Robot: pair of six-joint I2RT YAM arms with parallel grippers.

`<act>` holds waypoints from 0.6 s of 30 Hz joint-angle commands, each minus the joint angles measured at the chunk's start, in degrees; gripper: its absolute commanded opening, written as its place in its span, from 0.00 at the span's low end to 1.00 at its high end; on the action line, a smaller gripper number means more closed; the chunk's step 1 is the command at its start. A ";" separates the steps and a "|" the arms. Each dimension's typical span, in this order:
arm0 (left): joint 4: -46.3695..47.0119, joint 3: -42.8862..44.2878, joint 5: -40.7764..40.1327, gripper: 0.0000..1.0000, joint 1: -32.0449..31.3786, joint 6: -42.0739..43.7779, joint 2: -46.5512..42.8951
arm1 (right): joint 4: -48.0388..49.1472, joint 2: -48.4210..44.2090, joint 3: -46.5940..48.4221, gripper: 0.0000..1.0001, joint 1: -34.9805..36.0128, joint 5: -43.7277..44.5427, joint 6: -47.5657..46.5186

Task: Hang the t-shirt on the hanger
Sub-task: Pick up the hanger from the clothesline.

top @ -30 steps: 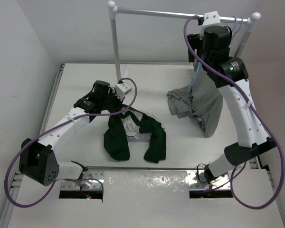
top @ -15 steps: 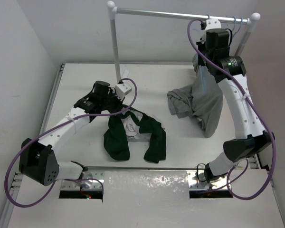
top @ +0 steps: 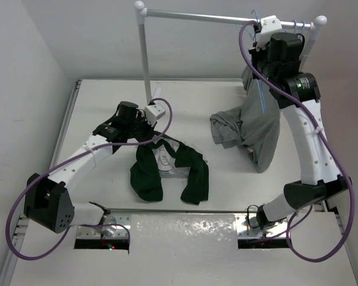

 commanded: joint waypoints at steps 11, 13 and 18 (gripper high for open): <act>2.41 4.77 -1.38 0.00 0.48 -0.72 3.39 | 7.36 -17.33 -24.54 0.00 3.50 -32.88 2.51; 2.59 6.53 -1.12 0.00 0.48 -1.51 6.19 | 12.00 -22.86 -35.05 0.00 6.74 -34.11 2.97; 2.67 10.21 -2.96 0.00 0.66 -2.83 10.68 | 14.93 -30.78 -51.52 0.00 10.45 -32.27 4.38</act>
